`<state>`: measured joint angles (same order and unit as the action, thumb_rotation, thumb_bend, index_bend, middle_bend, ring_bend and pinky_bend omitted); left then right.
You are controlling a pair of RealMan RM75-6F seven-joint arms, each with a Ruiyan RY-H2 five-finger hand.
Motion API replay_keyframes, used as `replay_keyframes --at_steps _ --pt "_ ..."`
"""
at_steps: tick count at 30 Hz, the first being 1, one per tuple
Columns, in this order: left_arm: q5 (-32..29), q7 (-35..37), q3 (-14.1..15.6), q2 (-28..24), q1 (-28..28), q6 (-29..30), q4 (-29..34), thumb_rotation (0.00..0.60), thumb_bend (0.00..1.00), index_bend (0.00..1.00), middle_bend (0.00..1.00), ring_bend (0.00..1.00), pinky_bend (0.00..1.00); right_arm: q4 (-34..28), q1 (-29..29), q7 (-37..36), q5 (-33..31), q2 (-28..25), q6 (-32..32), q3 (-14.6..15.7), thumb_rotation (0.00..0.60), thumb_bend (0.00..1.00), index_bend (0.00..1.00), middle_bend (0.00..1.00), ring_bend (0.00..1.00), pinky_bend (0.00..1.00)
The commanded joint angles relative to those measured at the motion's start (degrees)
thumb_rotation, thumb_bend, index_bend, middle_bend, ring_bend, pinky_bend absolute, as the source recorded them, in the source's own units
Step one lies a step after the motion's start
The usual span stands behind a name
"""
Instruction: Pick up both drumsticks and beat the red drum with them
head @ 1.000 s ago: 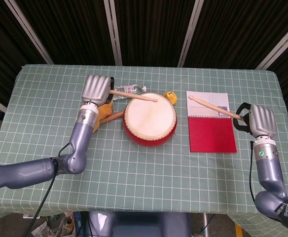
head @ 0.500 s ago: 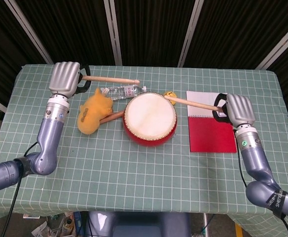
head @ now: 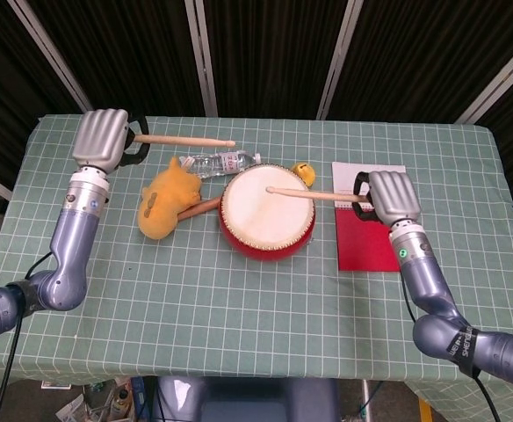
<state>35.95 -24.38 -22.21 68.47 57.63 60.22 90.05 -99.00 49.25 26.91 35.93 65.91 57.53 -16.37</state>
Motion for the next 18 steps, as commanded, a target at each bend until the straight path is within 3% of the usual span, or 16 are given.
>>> replay_keyframes --at_steps 1,2,4,8,18 --pt "-0.1 -0.3 0.7 0.0 -0.3 -0.5 -0.4 0.600 0.60 0.77 1.00 1.00 1.00 6.0 4.7 21.2 3.7 7.4 4.1 11.3 0.600 0.75 0.98 1.00 1.00 1.00" --pt "0.1 -0.4 1.0 0.1 -0.4 -0.7 -0.6 0.600 0.60 0.77 1.00 1.00 1.00 7.4 5.3 27.2 4.9 10.0 6.6 13.8 0.600 0.75 0.98 1.00 1.00 1.00" --pt "0.2 -0.4 1.3 0.2 -0.5 -1.0 -0.7 0.600 0.60 0.77 1.00 1.00 1.00 8.5 5.4 31.9 4.8 13.0 9.4 15.1 0.600 0.75 0.98 1.00 1.00 1.00" --pt "0.7 -1.0 2.1 0.5 -0.6 -1.2 -0.4 0.600 0.60 0.77 1.00 1.00 1.00 8.0 5.4 35.5 0.8 15.1 13.7 12.7 0.600 0.75 0.98 1.00 1.00 1.00" --pt "-0.2 -2.8 1.3 1.5 1.0 -0.7 1.0 0.600 0.60 0.77 1.00 1.00 1.00 -0.4 0.9 24.0 -2.7 5.2 17.5 3.5 0.600 0.75 0.98 1.00 1.00 1.00"
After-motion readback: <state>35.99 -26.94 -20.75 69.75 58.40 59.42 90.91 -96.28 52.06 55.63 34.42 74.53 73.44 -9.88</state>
